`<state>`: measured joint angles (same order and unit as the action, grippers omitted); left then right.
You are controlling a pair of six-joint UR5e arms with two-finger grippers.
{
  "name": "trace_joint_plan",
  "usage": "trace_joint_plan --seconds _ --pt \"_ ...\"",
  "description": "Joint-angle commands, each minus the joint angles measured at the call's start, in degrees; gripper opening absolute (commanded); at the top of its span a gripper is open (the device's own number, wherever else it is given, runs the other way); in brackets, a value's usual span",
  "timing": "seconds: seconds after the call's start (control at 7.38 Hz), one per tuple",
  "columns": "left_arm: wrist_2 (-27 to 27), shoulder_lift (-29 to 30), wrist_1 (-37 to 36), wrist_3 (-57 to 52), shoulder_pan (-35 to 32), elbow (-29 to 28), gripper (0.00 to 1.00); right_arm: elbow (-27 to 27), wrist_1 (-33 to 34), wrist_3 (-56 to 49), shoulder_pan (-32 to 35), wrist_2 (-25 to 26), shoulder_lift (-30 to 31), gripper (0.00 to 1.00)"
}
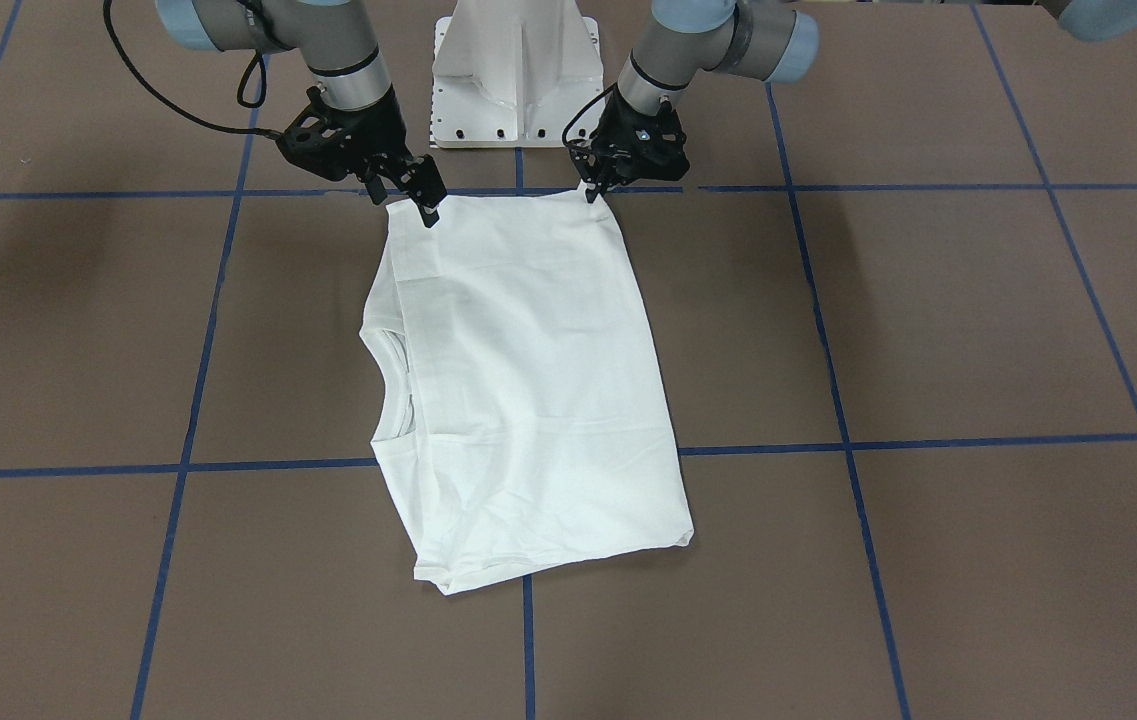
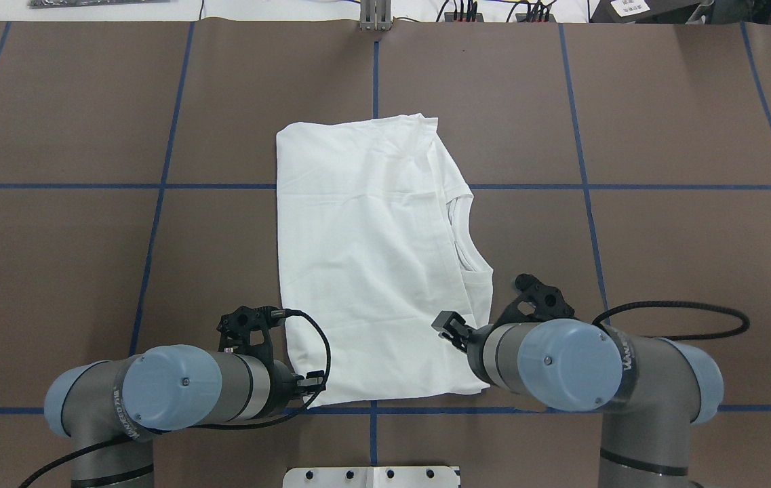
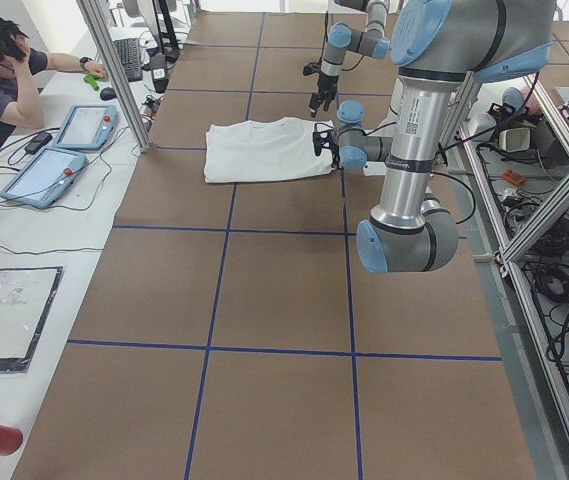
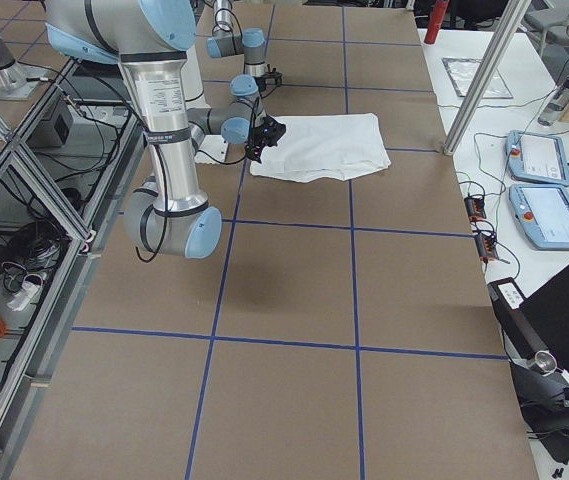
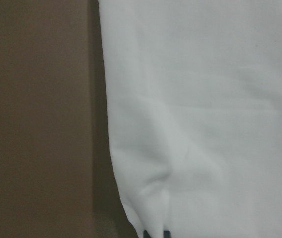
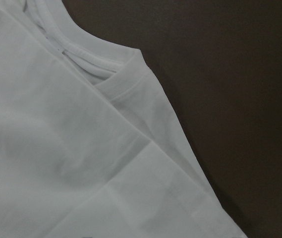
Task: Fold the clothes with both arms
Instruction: 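Grasp the near corners of the folded shirt with both grippers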
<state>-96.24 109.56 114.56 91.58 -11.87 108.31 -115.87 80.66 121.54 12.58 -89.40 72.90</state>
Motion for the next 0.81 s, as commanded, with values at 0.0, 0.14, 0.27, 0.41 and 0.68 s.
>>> trace_joint_plan --seconds 0.0,0.14,0.27,0.41,0.68 --pt "0.00 -0.22 -0.03 0.00 0.00 0.59 0.00 1.86 2.90 6.24 -5.89 5.70 -0.74 0.94" --pt "0.00 -0.31 -0.03 0.00 -0.09 0.68 0.00 1.96 3.10 6.34 -6.17 5.81 -0.74 0.94" --pt "0.09 -0.31 -0.03 0.09 -0.09 0.85 0.00 2.05 3.10 6.42 -6.17 5.81 -0.65 0.94" --pt "0.00 -0.31 -0.03 0.09 0.00 0.85 0.00 2.83 3.19 6.77 -6.34 6.42 -0.74 0.93" --pt "0.00 -0.31 -0.03 0.00 0.00 0.85 0.00 3.36 3.01 6.78 -6.34 8.71 -0.92 0.87"
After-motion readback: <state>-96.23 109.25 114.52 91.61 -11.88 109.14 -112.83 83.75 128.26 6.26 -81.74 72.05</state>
